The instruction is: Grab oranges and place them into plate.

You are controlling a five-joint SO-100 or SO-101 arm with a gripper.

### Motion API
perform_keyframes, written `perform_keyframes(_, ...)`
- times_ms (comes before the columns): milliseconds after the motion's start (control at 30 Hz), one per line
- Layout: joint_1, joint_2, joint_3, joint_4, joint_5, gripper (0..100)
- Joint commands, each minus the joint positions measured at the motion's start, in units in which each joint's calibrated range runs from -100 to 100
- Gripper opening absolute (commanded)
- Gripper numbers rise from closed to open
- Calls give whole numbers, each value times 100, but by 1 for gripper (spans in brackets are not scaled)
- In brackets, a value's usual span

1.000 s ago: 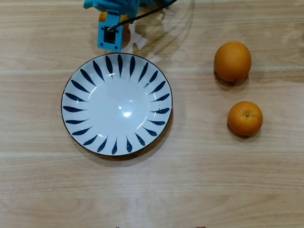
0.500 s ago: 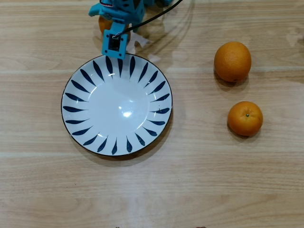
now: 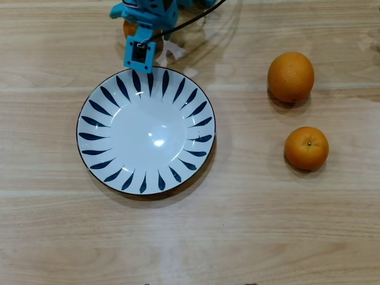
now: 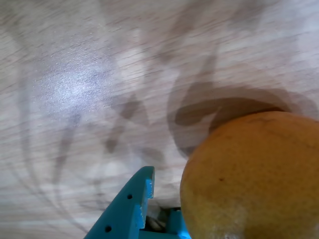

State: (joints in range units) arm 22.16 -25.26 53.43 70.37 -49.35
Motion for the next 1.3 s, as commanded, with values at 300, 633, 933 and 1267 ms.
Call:
perform_keyframes(300,74,7,-6,24,32,28)
perform_keyframes(633,195,-69,-60,84,99,26)
perform_keyframes(933,-152,-415,-2803,1648,162,26)
perform_keyframes(1267,-1466,379,-3836,221,-151,26)
